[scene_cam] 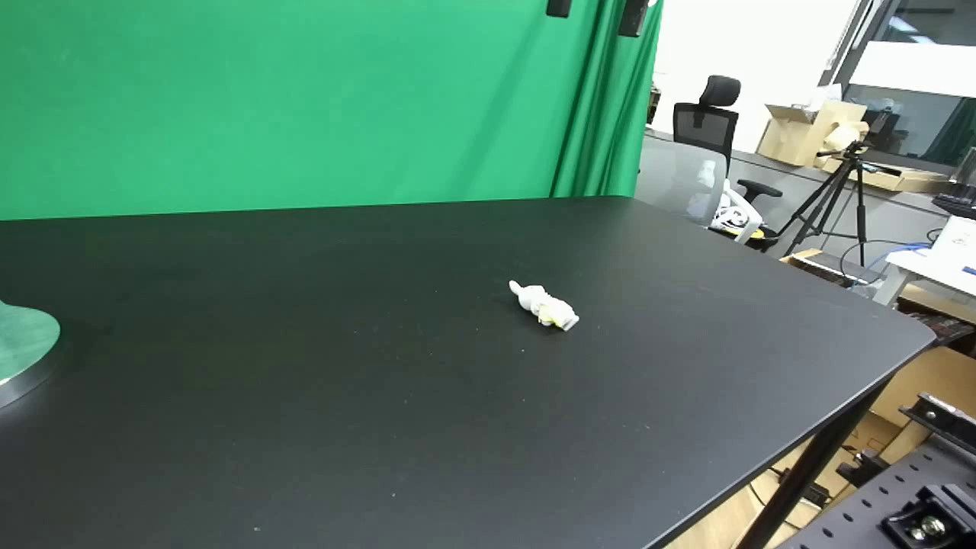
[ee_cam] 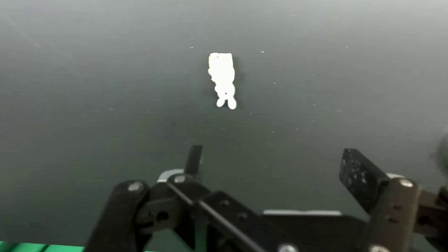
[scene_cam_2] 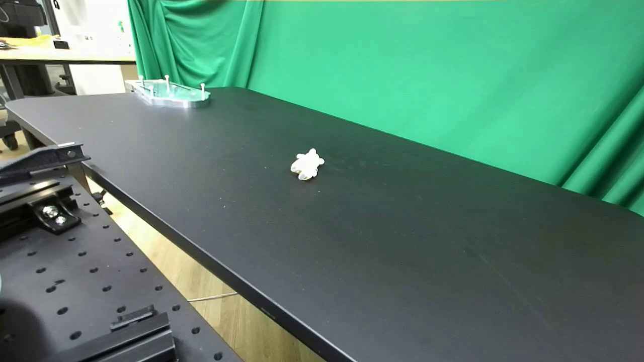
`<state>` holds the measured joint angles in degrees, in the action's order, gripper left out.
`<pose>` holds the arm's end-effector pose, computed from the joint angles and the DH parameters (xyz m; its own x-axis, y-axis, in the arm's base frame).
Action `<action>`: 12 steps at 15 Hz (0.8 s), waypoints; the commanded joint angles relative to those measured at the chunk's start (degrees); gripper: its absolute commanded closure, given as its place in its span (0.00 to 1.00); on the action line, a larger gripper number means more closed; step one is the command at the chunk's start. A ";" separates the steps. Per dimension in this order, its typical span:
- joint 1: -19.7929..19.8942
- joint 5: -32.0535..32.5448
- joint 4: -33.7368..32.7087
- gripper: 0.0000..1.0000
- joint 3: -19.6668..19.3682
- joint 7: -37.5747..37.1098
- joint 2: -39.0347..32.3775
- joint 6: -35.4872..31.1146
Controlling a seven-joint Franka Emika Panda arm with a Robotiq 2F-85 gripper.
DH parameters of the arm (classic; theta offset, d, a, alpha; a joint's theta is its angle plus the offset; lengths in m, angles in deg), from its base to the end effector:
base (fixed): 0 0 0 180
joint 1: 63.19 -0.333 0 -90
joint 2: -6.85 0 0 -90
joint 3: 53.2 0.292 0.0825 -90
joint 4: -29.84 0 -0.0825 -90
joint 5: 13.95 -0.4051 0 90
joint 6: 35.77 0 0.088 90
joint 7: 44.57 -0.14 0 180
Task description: Move the white toy to the right
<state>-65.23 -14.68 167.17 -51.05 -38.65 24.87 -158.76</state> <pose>0.4773 0.0355 0.3757 0.9838 0.1675 0.0636 0.1674 -0.9859 0.0071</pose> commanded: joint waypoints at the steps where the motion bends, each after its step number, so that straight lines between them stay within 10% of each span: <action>1: 3.83 9.20 -1.12 0.00 -0.79 -2.72 -4.15 -3.90; 6: 5.20 20.87 -3.32 0.00 -0.65 -1.57 -11.85 -6.44; 12: 1.59 19.63 -6.11 0.00 0.15 6.06 -20.53 -9.49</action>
<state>-62.42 6.33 163.93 -50.94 -36.06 8.32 -166.90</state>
